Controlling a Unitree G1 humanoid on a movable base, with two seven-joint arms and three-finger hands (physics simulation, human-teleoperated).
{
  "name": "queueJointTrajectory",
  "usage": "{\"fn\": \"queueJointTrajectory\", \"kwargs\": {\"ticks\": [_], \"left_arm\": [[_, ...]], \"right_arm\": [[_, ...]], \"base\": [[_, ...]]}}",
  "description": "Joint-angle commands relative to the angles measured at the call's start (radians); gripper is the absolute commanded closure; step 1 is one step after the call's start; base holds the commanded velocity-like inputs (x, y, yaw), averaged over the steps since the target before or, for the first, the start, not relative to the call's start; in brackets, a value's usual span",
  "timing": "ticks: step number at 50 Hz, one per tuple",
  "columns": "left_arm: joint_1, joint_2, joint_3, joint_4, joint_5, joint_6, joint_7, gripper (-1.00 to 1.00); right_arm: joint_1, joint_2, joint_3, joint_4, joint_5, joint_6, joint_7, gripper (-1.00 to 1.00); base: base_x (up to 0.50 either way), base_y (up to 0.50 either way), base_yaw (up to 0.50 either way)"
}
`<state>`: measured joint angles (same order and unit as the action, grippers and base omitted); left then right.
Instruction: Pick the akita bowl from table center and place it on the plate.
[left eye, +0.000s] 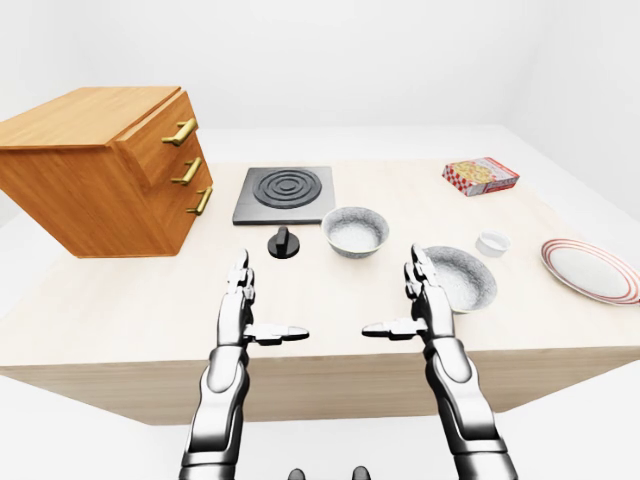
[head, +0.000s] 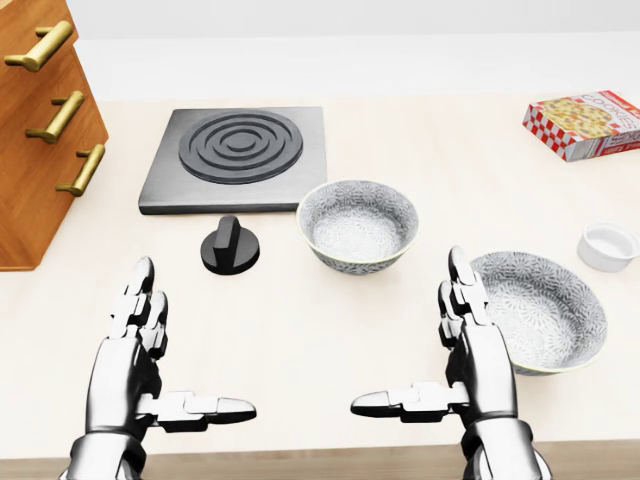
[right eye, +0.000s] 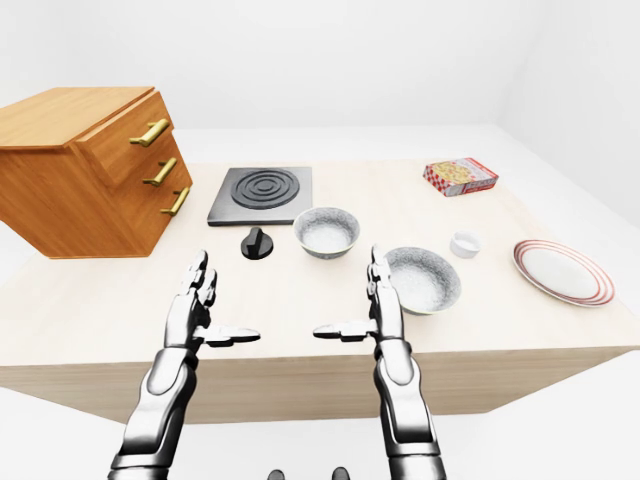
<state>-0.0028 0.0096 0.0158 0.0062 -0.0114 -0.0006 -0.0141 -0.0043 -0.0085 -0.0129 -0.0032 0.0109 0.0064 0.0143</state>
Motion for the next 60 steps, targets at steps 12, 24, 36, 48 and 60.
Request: {"fn": "queueJointTrajectory", "kwargs": {"ticks": [12,24,36,48,60], "left_arm": [[-0.236,0.064,0.064,0.173,0.016,0.026,-0.015,-1.0],[-0.311,0.074,0.061,0.232,0.019,0.024,-0.009,-1.0],[-0.283,0.069,0.061,0.182,0.021,0.039,-0.003,-1.0],[-0.281,0.067,0.057,0.167,0.025,0.047,0.003,-1.0],[-0.286,0.07,0.058,0.155,0.033,0.058,0.002,-1.0]], "right_arm": [[-0.303,-0.054,-0.06,0.112,0.049,0.081,0.014,-1.0],[-0.302,-0.047,-0.044,0.054,0.032,0.081,0.017,-1.0],[-0.257,-0.044,-0.043,-0.026,0.032,0.081,0.013,-1.0],[-0.241,-0.043,-0.046,-0.051,0.038,0.081,0.014,-1.0],[-0.224,-0.043,-0.047,-0.07,0.051,0.081,0.031,-1.0]], "base": [[0.0,0.0,0.0],[-0.02,-0.23,0.0],[-0.06,-0.5,0.0],[-0.06,-0.5,0.0],[0.02,-0.5,0.0]]}}
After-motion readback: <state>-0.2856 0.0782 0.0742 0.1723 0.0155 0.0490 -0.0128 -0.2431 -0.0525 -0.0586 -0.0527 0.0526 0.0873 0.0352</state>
